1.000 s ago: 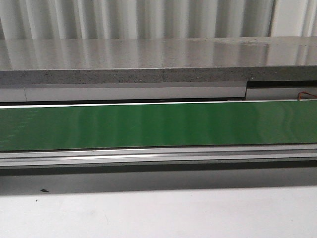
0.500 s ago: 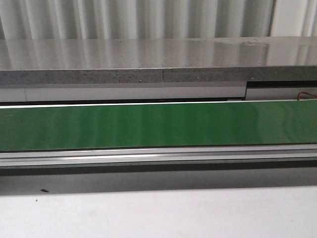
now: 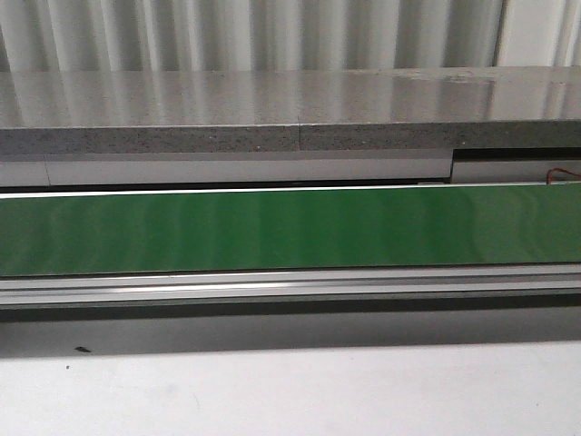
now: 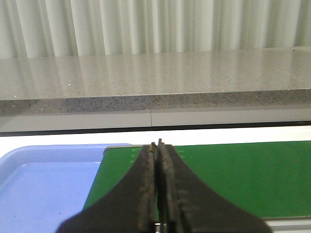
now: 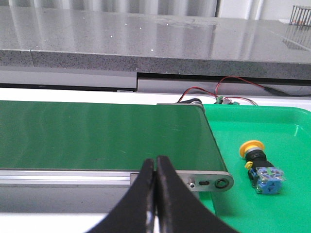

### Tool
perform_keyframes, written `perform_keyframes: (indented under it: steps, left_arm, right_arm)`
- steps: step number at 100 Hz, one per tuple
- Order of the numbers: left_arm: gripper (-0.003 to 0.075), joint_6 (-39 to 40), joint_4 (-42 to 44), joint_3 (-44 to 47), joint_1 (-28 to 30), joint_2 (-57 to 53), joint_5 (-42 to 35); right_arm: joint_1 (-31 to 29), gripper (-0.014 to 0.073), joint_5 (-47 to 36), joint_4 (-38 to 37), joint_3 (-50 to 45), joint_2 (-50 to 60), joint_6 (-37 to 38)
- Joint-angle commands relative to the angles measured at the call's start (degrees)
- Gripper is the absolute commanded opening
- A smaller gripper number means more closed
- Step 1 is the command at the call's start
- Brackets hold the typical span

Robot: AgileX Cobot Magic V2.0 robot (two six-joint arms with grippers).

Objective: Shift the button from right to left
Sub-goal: 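Move the right gripper down toward the yellow button in the green tray, then close the right gripper around the yellow button's black body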

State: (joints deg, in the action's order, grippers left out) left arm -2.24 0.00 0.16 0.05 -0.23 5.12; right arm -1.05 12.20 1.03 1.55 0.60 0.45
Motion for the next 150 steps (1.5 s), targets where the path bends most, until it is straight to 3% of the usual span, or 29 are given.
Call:
perform_keyframes:
  steps: [1,50,95,107,124,131,150]
  left_arm:
    - [-0.0021,0.6,-0.4,2.2,0.1,-1.9,-5.1]
    - [-0.0021,0.6,-0.4,2.2,0.1,-1.9,-5.1]
    - [-0.0020,0.6,-0.4,2.2,0.1,-1.9,-5.1]
    - [-0.0021,0.6,-0.4,2.2,0.1,-1.9,-5.1]
    - [-0.0020,0.6,-0.4,2.2,0.1,-1.9,-5.1]
    - [-0.0021,0.6,-0.4,2.2,0.1,-1.9,-5.1]
    - [-0.0021,0.6,-0.4,2.2,0.1,-1.9,-5.1]
  right_arm:
    - [-0.5,-0.0068,0.5,-0.6,6.3,-2.4,0.0]
    - [-0.5,-0.0068,21.0,-1.0,32.2,-28.2,0.0]
    - [-0.4,-0.0058,36.5,0.1,45.4,-46.6,0.0]
    - [-0.4,0.0064,38.0,0.9,47.8,-51.2,0.0]
    - [-0.4,0.0469,39.6,1.1,50.5,-57.1,0.0]
    - [-0.4,0.0579,40.4,1.1,51.3,-59.3,0.0]
    - [-0.6,0.0600,41.3,0.9,53.8,-65.4,0.0]
